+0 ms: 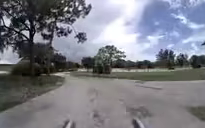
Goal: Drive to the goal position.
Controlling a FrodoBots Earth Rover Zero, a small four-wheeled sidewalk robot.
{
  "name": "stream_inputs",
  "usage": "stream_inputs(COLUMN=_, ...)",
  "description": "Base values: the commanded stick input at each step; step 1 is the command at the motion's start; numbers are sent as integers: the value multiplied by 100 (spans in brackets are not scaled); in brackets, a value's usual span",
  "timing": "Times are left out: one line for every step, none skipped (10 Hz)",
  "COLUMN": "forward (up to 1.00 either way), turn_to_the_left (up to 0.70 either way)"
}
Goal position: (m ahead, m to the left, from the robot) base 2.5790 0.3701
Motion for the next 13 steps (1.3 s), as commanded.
stream_inputs(forward=70, turn_to_the_left=0)
stream_inputs(forward=70, turn_to_the_left=0)
stream_inputs(forward=70, turn_to_the_left=0)
stream_inputs(forward=70, turn_to_the_left=0)
stream_inputs(forward=70, turn_to_the_left=0)
stream_inputs(forward=70, turn_to_the_left=0)
stream_inputs(forward=70, turn_to_the_left=0)
stream_inputs(forward=70, turn_to_the_left=0)
stream_inputs(forward=70, turn_to_the_left=0)
stream_inputs(forward=70, turn_to_the_left=0)
stream_inputs(forward=70, turn_to_the_left=0)
stream_inputs(forward=70, turn_to_the_left=0)
stream_inputs(forward=70, turn_to_the_left=0)
